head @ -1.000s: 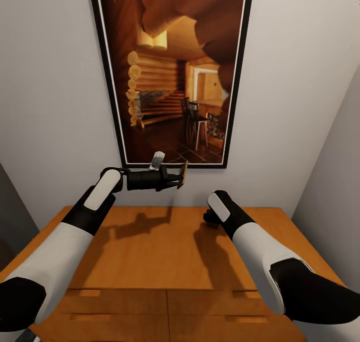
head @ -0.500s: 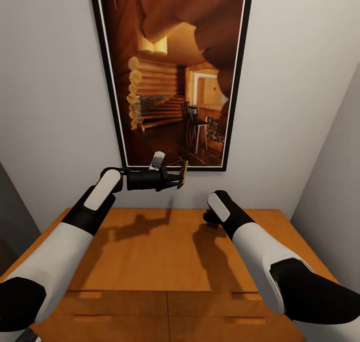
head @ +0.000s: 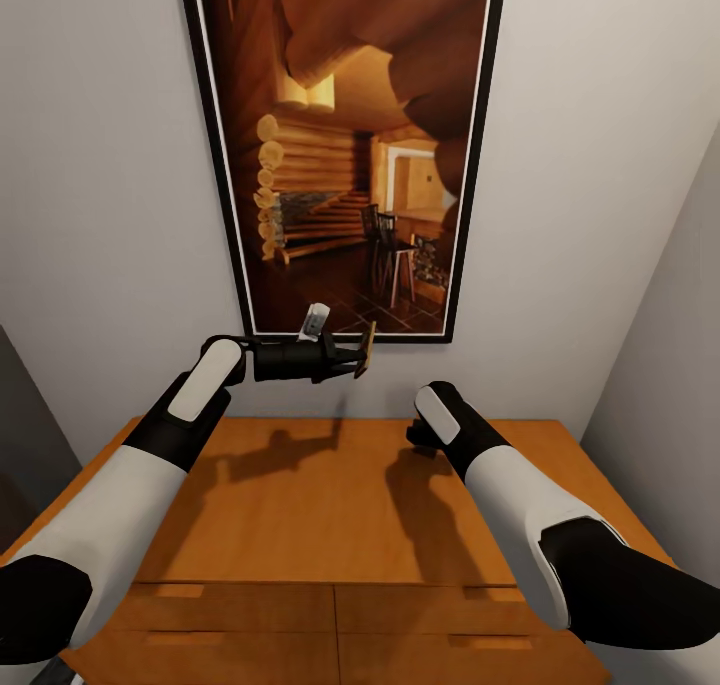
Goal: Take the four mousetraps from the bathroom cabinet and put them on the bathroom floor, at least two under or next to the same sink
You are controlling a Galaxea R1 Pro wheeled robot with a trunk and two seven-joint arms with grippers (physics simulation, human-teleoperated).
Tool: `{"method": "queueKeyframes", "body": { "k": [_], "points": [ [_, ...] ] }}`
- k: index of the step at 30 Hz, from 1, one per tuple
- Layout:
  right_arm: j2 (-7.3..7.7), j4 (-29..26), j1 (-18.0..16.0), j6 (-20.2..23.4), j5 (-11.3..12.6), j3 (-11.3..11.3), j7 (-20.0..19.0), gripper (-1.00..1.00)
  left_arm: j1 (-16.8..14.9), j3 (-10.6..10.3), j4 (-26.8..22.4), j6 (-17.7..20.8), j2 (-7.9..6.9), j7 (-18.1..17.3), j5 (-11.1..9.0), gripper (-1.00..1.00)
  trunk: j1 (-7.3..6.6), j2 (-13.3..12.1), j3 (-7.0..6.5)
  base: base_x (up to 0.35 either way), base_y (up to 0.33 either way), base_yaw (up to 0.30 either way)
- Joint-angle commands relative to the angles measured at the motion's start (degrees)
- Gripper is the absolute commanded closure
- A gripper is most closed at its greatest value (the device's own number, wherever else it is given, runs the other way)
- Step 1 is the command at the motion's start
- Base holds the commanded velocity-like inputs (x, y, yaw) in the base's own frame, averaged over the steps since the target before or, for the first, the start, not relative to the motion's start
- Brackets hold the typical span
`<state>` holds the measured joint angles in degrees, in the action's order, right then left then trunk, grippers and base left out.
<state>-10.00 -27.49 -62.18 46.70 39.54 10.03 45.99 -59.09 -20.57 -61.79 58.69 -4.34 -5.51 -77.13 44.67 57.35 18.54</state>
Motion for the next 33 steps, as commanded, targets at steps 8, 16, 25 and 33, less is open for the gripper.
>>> {"method": "queueKeyframes", "body": {
  "k": [8, 16, 25, 33],
  "points": [
    [0.00, 0.0, 0.0, 0.0, 0.6, 0.2, 0.4, 1.00, -0.1, -0.1, 0.0, 0.0, -0.05, -0.6, 0.7, 1.00, 0.00, 0.1, -0.29, -0.189, 0.000, 0.008],
    [0.00, 0.0, 0.0, 0.0, 0.6, 0.2, 0.3, 1.00, -0.1, -0.1, 0.1, 0.0, -0.05, -0.4, 0.7, 1.00, 0.00, 0.1, -0.79, -0.295, 0.000, 0.002],
    [0.00, -0.1, 0.0, 0.0, 0.6, 0.2, 0.2, 1.00, -0.1, -0.1, 0.1, -0.1, -0.06, -0.4, 0.7, 1.00, 0.00, 0.1, -0.86, -0.073, 0.000, 0.000],
    [0.00, 0.0, 0.0, 0.0, 0.6, 0.2, 0.2, 1.00, -0.1, -0.1, 0.1, -0.1, -0.05, -0.4, 0.8, 1.00, 0.00, 0.1, -0.91, -0.138, 0.105, 0.014]
  ]
}}
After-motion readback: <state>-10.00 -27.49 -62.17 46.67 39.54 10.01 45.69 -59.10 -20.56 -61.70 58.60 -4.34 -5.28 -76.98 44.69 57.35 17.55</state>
